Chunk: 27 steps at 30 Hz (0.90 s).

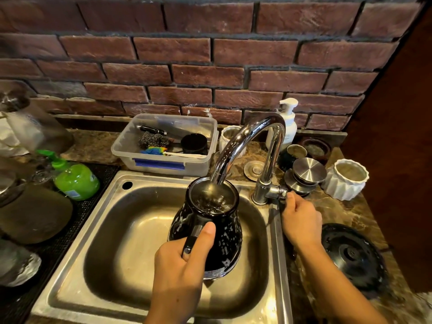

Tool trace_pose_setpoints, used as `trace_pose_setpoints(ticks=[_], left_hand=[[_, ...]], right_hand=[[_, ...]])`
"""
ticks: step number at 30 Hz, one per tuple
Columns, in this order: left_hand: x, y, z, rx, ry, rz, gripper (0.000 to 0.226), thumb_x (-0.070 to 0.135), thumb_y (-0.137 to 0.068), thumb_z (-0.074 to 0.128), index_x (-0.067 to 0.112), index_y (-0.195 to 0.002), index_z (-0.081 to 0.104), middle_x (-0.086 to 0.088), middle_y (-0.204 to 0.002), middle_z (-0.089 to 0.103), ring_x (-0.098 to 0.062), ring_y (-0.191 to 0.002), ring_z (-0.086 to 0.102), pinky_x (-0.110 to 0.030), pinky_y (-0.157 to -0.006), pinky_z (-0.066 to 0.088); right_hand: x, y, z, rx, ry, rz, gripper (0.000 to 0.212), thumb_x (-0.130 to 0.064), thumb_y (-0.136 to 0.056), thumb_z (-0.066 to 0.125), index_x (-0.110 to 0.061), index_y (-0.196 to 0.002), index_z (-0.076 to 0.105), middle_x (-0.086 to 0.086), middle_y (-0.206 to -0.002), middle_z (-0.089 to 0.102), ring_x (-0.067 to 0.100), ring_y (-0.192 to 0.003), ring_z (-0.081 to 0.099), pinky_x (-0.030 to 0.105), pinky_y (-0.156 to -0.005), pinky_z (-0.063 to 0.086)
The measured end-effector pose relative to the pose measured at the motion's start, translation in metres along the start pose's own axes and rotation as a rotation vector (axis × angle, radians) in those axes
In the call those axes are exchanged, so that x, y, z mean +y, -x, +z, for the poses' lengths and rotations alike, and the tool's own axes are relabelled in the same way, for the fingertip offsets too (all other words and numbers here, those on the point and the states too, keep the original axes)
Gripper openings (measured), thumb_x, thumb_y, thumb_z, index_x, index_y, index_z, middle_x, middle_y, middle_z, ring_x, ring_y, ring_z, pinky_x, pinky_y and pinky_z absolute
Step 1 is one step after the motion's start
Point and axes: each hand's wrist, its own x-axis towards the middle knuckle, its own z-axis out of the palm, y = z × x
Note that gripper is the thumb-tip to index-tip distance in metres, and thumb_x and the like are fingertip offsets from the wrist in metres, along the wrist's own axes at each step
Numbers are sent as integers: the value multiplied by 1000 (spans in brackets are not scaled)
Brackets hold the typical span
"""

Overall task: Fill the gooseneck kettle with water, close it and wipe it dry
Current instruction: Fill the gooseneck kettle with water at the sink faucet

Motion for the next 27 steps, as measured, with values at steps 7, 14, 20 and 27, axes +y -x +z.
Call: trace_pose_setpoints(ticks=[7,14,20,27], left_hand=[[4,13,-7,63,-35,-17,70,69,-70,62,13,-41,31,-3,-38,33,-21,-43,38,-38,-52,34],[27,30,-16,81,-17,11,65,67,-70,61,18,-37,35,4,-38,33,-12,-43,36,-30,-53,33],[50,49,-21,67,-27,140,60,43,-89,64,27,-33,52,12,-35,44,0,-40,44,-11,-48,32],[50,71,-40,79,-50,167,51,46,-90,59,30,-41,57,13,-40,51,1,-45,48,-16,-52,36]], right_hand=[[-12,49,-15,-122,-39,29,53,-37,-104,40,-14,-151,35,17,-120,67,32,-107,64,41,-95,51],[-36,117,-18,-452,-229,198,48,-36,-106,40,-20,-151,39,5,-145,56,22,-130,54,19,-100,43],[-51,143,-8,-567,-697,510,33,-38,-107,39,-25,-92,65,-1,-105,71,18,-99,65,36,-95,54],[-71,178,-27,-556,-993,701,39,-33,-108,35,-4,-116,59,15,-112,69,28,-107,65,39,-95,52]])
